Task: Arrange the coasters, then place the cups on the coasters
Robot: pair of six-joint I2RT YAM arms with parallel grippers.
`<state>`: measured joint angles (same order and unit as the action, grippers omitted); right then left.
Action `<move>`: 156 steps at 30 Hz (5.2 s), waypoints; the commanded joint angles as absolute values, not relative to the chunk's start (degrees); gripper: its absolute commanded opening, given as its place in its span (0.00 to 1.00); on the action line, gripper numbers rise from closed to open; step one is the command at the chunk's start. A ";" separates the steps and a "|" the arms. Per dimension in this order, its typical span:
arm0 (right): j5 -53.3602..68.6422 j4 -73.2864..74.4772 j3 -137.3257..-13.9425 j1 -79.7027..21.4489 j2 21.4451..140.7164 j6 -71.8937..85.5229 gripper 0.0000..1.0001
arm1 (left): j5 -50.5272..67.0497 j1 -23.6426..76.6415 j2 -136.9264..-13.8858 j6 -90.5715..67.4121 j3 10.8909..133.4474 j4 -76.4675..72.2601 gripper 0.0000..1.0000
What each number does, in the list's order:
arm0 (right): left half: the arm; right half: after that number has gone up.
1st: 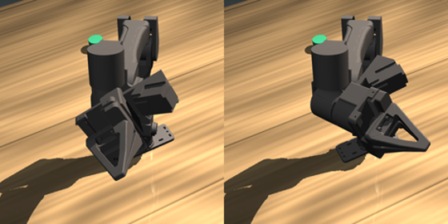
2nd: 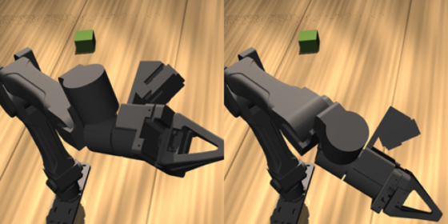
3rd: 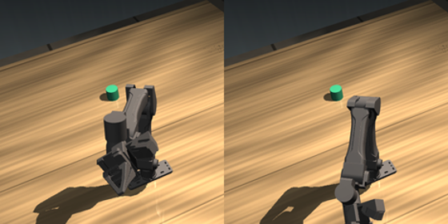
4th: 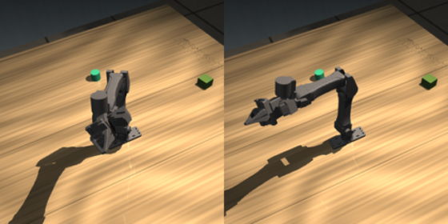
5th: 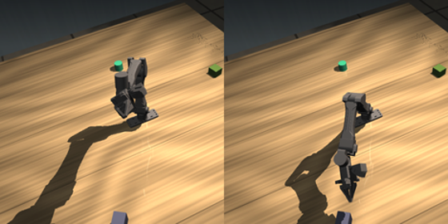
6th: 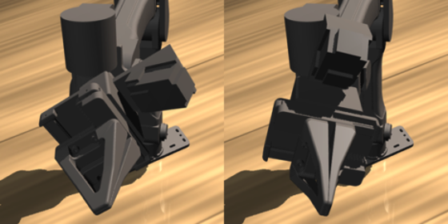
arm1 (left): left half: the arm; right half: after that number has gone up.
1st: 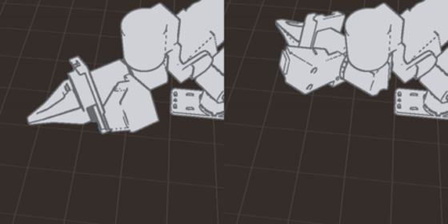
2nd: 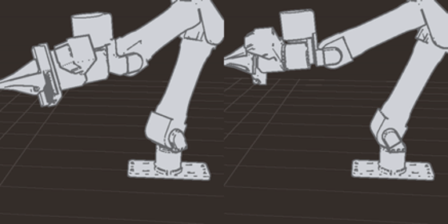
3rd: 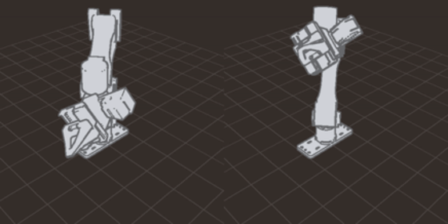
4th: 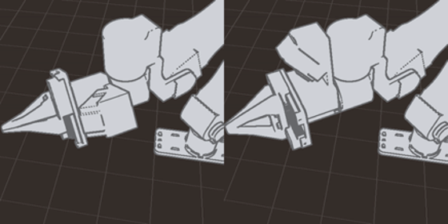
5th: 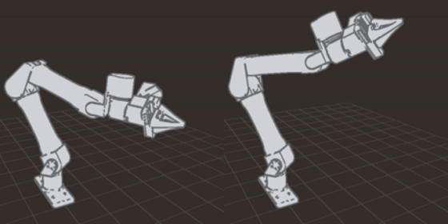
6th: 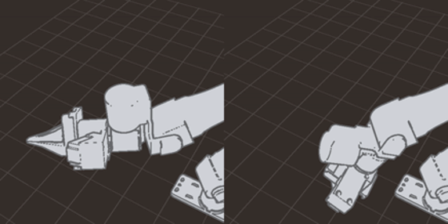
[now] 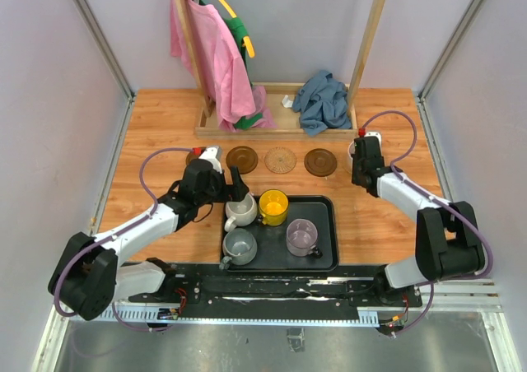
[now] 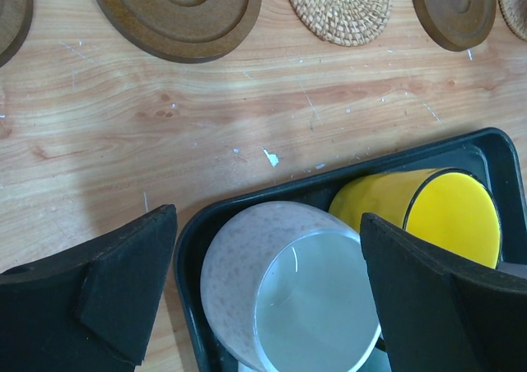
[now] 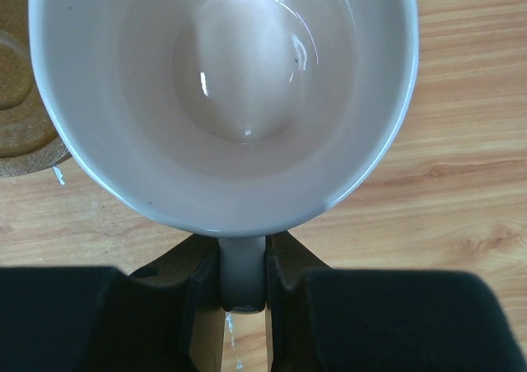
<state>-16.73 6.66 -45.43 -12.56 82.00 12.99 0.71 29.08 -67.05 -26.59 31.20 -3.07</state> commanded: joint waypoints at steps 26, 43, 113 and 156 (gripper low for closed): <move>-11.47 -0.95 -48.30 -8.09 85.23 13.00 0.01 | 0.02 29.58 -67.68 -25.41 32.70 -3.95 0.96; -10.50 -1.72 -48.43 -7.02 86.34 13.63 0.01 | 0.29 29.53 -68.60 -25.42 32.87 -4.11 0.97; -1.62 39.27 -42.82 -42.46 48.96 21.80 0.87 | 2.02 29.53 -67.20 -24.91 33.32 -3.70 0.97; -3.32 31.55 -39.50 -60.06 65.27 25.76 0.43 | 1.15 29.53 -65.17 -25.92 30.24 -3.95 0.97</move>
<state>-1.23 31.73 -37.85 -59.16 65.47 25.41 1.13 29.08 -65.63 -25.82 31.05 -2.81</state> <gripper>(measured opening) 0.474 0.965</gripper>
